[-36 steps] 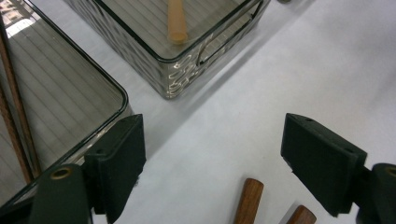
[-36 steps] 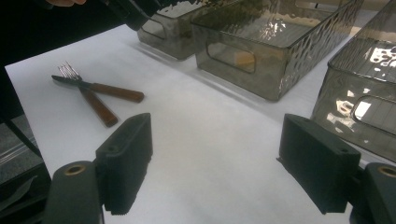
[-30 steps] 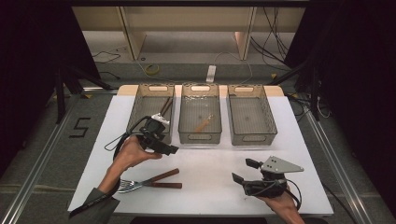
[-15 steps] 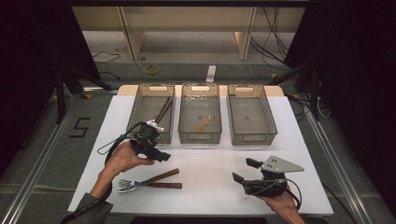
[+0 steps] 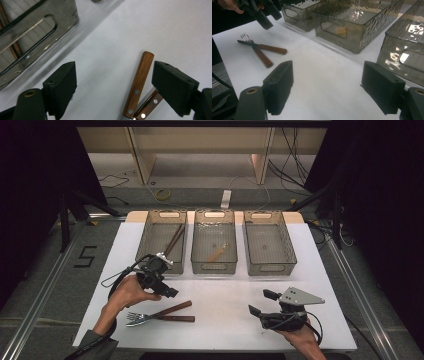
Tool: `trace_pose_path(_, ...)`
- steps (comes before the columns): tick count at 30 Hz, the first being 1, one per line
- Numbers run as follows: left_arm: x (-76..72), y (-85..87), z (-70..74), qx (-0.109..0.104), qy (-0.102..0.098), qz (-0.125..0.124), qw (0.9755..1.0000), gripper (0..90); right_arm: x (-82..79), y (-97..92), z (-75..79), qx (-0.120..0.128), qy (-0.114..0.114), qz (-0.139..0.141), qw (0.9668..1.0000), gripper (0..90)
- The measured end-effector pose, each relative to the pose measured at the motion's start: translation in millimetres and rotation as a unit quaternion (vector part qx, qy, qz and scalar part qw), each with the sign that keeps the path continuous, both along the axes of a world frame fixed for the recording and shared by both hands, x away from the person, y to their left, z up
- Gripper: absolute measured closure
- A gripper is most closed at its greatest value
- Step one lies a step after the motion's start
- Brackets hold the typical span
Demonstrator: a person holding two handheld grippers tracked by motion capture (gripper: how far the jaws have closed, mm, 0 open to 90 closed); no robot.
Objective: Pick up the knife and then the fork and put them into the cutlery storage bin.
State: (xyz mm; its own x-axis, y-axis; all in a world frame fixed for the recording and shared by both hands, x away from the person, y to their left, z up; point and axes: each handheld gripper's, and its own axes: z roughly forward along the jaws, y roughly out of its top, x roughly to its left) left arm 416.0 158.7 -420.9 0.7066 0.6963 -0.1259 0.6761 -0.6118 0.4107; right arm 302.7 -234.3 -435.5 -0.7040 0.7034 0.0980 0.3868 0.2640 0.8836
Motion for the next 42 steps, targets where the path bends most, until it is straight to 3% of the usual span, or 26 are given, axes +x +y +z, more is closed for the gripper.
trace_pose_path(7,-5.0,-1.4,-4.2,0.035,0.008,-0.010,0.9993,22.6,-1.1,1.0,0.6,-0.003,-0.002,0.002,1.0000,26.2)
trace_pose_path(11,-9.2,-4.5,-9.7,0.062,0.018,-0.018,0.9977,26.5,-1.2,1.3,0.9,-0.003,-0.004,0.003,1.0000,26.3)
trace_pose_path(18,-15.6,-9.5,-17.0,0.063,0.033,-0.042,0.9966,35.8,-1.7,2.9,0.7,-0.007,-0.003,0.004,1.0000,26.3)
trace_pose_path(30,-27.7,-11.5,-29.4,0.056,0.034,-0.057,0.9963,45.3,-1.3,3.1,0.3,-0.008,-0.001,0.003,1.0000,26.3)
trace_pose_path(42,-29.8,-18.0,-37.2,0.067,0.039,-0.074,0.9943,56.5,-1.3,3.4,0.1,-0.009,0.000,0.003,1.0000,26.3)
